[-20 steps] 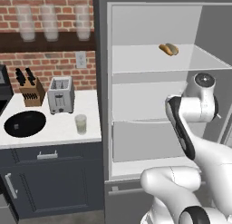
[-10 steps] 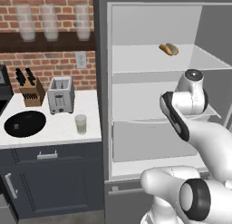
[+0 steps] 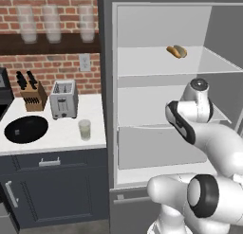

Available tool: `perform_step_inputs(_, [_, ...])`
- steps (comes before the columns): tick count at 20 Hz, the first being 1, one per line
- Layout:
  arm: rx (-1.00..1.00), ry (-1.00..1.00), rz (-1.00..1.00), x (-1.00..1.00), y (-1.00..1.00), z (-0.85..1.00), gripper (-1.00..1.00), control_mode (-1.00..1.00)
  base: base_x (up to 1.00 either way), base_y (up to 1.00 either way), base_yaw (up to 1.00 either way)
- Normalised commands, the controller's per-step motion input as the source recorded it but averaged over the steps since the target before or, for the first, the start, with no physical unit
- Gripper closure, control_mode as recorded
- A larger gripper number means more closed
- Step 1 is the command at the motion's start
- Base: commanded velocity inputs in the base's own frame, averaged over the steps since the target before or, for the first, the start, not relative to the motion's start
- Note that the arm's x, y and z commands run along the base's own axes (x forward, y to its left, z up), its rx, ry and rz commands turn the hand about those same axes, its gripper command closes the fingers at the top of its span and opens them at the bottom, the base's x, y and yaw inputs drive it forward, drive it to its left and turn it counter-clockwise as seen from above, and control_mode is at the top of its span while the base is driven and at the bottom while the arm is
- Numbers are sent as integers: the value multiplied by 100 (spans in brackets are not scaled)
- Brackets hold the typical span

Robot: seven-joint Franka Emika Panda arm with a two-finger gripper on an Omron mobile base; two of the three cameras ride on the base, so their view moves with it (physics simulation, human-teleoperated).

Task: Grab a lemon wedge from the fridge and one ice cube from the ice bowl, and put them in the glass of lemonade.

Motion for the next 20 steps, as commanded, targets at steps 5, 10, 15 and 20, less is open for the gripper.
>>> perform_step_inputs(5, [0,0,0,22,-6,-8,-100,-100,0,0,0])
perform_step_inputs(10, [0,0,0,29,-14,-2,-100,-100,0,0,0])
perform_step_inputs(15, [0,-1,0,16,-10,-7,-100,-100,0,0,0])
perform_step_inputs(20, [0,0,0,23,0,-13,-100,-100,0,0,0])
